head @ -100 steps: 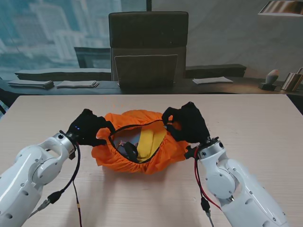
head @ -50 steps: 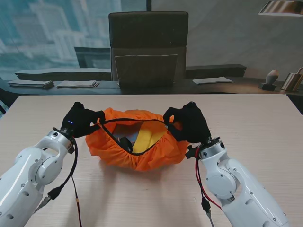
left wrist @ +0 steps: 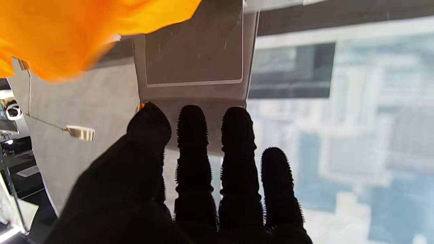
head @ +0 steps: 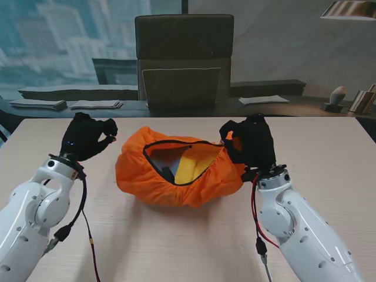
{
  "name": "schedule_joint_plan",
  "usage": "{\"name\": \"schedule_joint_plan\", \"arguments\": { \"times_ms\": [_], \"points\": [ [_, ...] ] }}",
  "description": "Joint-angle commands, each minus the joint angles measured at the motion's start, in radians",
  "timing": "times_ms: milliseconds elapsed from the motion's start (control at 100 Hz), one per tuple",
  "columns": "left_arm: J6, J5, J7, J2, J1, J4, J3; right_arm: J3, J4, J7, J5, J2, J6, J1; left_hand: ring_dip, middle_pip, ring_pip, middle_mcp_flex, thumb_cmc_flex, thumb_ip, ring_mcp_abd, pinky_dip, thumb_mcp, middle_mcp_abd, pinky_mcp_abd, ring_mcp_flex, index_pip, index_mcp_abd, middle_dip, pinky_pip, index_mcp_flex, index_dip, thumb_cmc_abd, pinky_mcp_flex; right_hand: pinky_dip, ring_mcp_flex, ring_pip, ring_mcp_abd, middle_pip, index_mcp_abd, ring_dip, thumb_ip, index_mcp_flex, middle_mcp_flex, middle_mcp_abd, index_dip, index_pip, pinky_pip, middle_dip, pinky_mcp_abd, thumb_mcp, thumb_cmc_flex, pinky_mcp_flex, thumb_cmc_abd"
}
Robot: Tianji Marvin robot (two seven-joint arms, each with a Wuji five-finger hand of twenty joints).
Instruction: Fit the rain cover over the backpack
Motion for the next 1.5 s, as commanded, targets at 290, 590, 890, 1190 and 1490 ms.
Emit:
{"name": "schedule_joint_plan", "arguments": {
  "times_ms": [290,590,890,1190,1490],
  "points": [
    [-0.003,-0.071,-0.124,0.01,-0.088,0.112,0.128,-0.078,0.1,0.131,0.069,-0.011,0.114,0.058,-0.014,-0.009,0.001,0.052,-0.009,-0.004,0.012,0.014,0.081,0.019,0.011,0.046,-0.009,-0.012,-0.023,0.024,0.038,-0.021,-0.03,0.031,0.013,0.008,0.026,-0.015,0.041,-0.009,0.01,-0.011,-0.022,0.015,0.029,-0.02,0.032,0.012,0.016,-0.002,0.022,0.028,-0.021,0.01],
    [-0.041,-0.167,-0.343,0.024,-0.104,0.089,0.198,-0.078,0.101,0.138,0.085,-0.013,0.124,0.037,-0.147,-0.086,-0.352,-0.467,-0.41,0.047,0.025,-0.091,0.138,0.047,0.067,-0.363,-0.495,-0.07,-0.349,-0.189,-0.132,-0.297,-0.016,-0.19,0.013,0.002,0.016,-0.019,0.027,-0.012,0.003,-0.008,-0.019,0.013,0.026,-0.031,0.024,0.011,0.007,0.0,0.014,0.024,-0.031,0.007],
    [-0.027,-0.419,-0.604,0.045,-0.187,0.147,0.356,-0.046,0.109,0.129,0.042,0.001,0.089,-0.001,-0.354,-0.391,-0.736,-0.744,-0.451,0.025,-0.007,-0.261,-0.06,0.064,0.087,-0.681,-0.763,0.058,-0.535,-0.811,-0.263,-0.489,-0.142,-0.22,-0.004,-0.17,-0.145,-0.031,-0.163,-0.042,-0.102,-0.006,-0.044,-0.201,0.011,-0.208,-0.062,-0.021,-0.121,-0.018,-0.105,-0.113,-0.132,0.085],
    [-0.025,-0.427,-0.638,0.049,-0.349,0.29,0.577,-0.036,0.11,0.128,0.054,-0.001,0.068,-0.01,-0.327,-0.429,-0.82,-0.762,-0.389,0.035,-0.035,-0.269,0.05,0.02,0.09,-0.709,-0.617,-0.108,-0.439,-0.992,-0.217,-0.392,-0.192,-0.209,-0.007,-0.204,-0.146,-0.033,-0.153,-0.032,-0.112,-0.004,-0.065,-0.23,0.018,-0.246,-0.059,-0.024,-0.142,-0.03,-0.161,-0.14,-0.164,0.128],
    [0.007,-0.204,-0.491,0.048,-0.34,0.339,0.554,-0.035,0.124,0.151,0.061,0.001,0.077,-0.009,-0.304,-0.14,-0.666,-0.654,-0.161,0.049,-0.058,-0.206,0.052,-0.049,0.096,-0.653,-0.229,-0.159,-0.442,-0.953,0.247,-0.032,-0.083,-0.187,-0.014,-0.25,-0.168,-0.037,-0.177,-0.027,-0.119,-0.001,-0.076,-0.276,0.018,-0.269,-0.069,-0.044,-0.163,-0.038,-0.197,-0.149,-0.201,0.15]
  ]
}}
